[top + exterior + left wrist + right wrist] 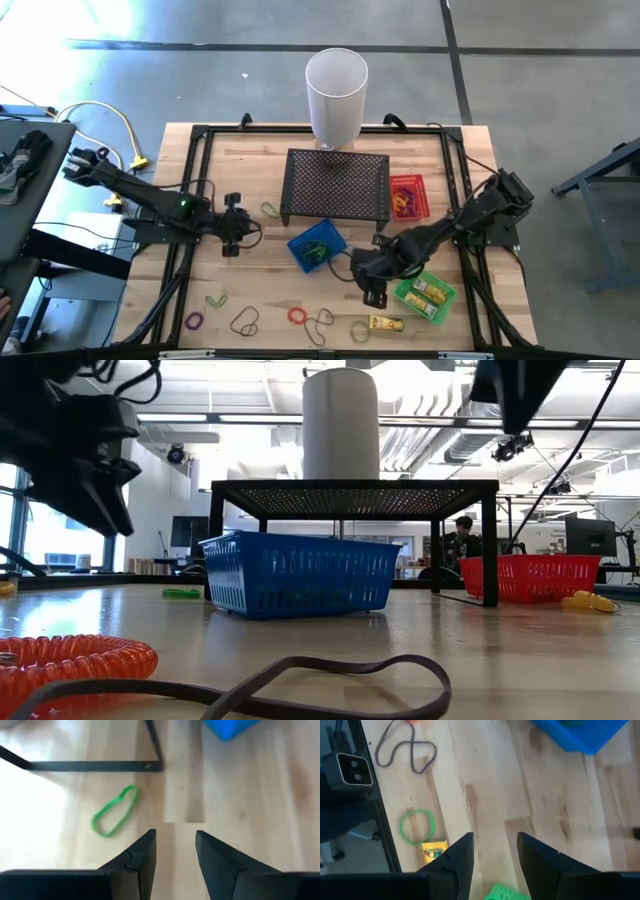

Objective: Pick & Place Office Desk Supplies
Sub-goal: Put the green rubber band into the blue bin

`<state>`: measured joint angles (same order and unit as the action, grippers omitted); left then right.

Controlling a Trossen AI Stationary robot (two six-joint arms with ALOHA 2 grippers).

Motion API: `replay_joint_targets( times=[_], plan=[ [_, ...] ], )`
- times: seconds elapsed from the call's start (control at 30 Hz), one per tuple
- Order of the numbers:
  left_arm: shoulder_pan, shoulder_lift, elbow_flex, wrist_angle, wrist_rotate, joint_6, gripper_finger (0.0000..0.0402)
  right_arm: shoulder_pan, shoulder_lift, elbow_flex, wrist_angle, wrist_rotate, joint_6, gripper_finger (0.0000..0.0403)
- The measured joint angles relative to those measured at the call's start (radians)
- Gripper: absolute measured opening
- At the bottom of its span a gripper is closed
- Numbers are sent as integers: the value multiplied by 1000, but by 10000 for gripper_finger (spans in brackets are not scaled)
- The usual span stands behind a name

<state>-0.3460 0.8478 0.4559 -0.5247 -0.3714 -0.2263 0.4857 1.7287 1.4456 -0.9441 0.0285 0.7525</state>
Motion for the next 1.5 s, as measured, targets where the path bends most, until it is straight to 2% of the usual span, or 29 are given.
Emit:
replay_joint_targets(
  times=[0.07, 0.17, 0.5, 0.7, 0.9, 1.0, 1.23, 1.37, 1.5],
  plan=[
    [40, 0, 0, 15, 8, 80, 131, 9, 0, 0, -8, 0, 32, 139],
    [118, 0, 0, 49, 82, 169, 131, 16, 0, 0, -17, 0, 54, 139],
    [464, 5, 0, 51, 340, 337, 131, 30, 0, 0, -6, -4, 101, 139],
    [598, 9, 0, 59, 556, 616, 131, 34, 0, 0, 13, -2, 116, 139],
    [653, 15, 0, 100, 545, 646, 131, 34, 1, 0, 14, -5, 134, 139],
    [682, 30, 0, 100, 559, 725, 131, 34, 1, 0, 15, -7, 139, 139],
    [775, 183, -1, 133, 709, 771, 131, 34, 1, 0, 22, -6, 156, 139],
    [792, 290, -1, 219, 668, 763, 131, 34, 1, 0, 22, -7, 164, 139],
    [809, 365, -1, 343, 604, 691, 131, 34, 1, 0, 21, -6, 168, 139]
  ],
)
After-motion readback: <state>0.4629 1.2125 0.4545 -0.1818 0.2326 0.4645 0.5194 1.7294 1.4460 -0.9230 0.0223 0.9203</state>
